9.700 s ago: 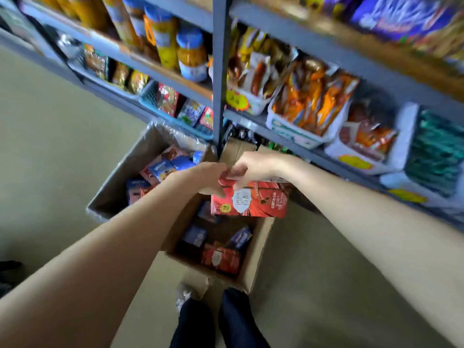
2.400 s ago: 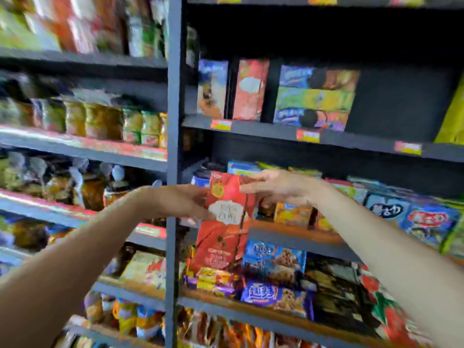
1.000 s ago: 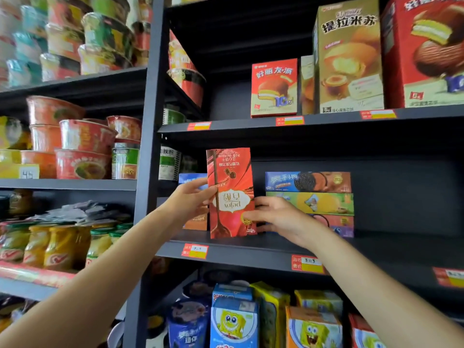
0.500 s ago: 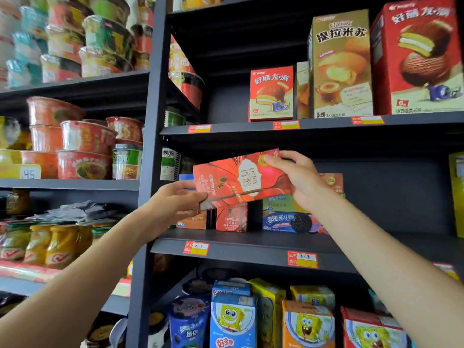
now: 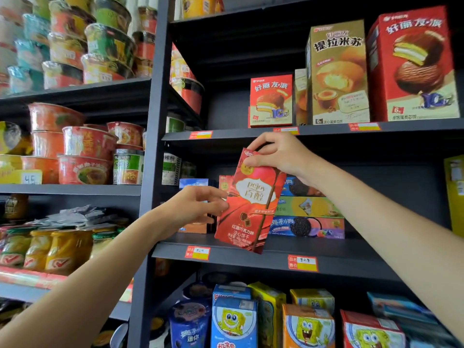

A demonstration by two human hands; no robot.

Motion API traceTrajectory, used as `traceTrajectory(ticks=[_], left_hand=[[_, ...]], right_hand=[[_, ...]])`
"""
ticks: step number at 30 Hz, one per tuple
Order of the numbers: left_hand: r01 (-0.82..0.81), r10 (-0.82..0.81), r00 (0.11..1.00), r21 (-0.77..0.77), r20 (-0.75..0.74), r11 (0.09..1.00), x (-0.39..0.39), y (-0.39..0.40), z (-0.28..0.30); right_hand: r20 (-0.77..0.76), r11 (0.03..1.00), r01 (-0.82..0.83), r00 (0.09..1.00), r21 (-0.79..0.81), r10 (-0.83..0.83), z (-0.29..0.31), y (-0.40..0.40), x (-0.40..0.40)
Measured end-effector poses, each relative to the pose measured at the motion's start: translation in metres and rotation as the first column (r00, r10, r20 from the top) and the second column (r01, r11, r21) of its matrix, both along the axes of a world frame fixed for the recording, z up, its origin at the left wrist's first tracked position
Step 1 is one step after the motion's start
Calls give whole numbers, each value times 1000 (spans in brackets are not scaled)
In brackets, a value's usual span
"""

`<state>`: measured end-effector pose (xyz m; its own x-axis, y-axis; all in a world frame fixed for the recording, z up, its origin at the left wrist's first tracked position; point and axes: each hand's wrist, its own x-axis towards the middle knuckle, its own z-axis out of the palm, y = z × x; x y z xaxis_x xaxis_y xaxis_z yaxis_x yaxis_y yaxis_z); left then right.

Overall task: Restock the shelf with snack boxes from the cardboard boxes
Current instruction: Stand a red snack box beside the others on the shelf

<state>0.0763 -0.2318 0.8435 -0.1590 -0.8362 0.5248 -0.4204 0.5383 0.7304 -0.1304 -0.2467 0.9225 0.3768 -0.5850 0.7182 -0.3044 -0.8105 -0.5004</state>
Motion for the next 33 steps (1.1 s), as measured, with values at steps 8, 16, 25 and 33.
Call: traceTrajectory(ticks=[8,16,25,33], left_hand=[[39,-39,999,5,-8,999,3,-10,-4],[-32,36,975,22,-220,999,15,-39,-4],[-260,247,910,3,-332,965,22,-80,-10],[-279,267,936,-20,-228,960,10,-104,-25]], right_hand=[[74,999,-52,996,14,51,-1,-19,-1],[-159,980,56,987,189,-26,-24,-46,5],[-16,962,102,995,254,-101,-39,-105,9],[-50,935,23,999,353,-5,-48,-129,14]])
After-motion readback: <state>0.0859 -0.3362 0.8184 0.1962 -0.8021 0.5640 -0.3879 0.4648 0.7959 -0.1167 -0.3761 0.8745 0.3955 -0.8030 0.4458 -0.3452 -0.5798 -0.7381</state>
